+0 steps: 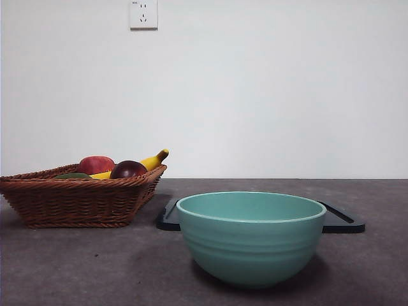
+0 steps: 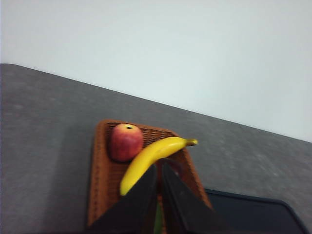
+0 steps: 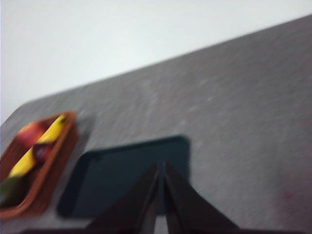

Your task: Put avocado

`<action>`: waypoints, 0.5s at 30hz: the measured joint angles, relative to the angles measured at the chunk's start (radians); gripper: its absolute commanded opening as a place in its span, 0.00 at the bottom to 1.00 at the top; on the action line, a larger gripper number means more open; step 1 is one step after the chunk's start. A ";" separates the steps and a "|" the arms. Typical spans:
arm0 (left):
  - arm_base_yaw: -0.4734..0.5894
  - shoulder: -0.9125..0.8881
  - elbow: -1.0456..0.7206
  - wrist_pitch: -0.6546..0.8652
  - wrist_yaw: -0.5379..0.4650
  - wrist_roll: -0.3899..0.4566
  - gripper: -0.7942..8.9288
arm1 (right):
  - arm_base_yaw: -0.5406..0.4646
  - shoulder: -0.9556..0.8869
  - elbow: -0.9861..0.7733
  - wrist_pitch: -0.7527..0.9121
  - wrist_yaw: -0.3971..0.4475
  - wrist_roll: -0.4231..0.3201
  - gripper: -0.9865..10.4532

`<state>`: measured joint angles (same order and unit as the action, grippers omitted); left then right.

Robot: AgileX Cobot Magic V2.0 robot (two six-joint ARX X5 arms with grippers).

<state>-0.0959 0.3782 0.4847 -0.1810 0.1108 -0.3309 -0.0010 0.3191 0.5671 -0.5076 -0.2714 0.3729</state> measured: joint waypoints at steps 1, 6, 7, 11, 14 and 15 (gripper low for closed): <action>-0.012 0.019 0.026 -0.016 0.000 0.000 0.10 | 0.000 0.023 0.024 -0.018 -0.021 -0.006 0.09; -0.100 0.125 0.155 -0.074 0.000 0.011 0.10 | 0.021 0.144 0.156 -0.083 -0.072 -0.057 0.09; -0.120 0.142 0.173 -0.082 0.001 0.012 0.10 | 0.031 0.163 0.178 -0.090 -0.075 -0.064 0.09; -0.211 0.219 0.241 -0.117 0.017 0.034 0.10 | 0.098 0.245 0.280 -0.138 -0.075 -0.094 0.09; -0.274 0.274 0.289 -0.148 0.019 0.056 0.10 | 0.170 0.301 0.345 -0.195 -0.074 -0.116 0.09; -0.292 0.294 0.310 -0.164 0.019 0.060 0.10 | 0.198 0.321 0.364 -0.218 -0.072 -0.124 0.09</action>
<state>-0.3882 0.6720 0.7944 -0.3454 0.1299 -0.2710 0.1967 0.6403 0.9314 -0.7254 -0.3431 0.2485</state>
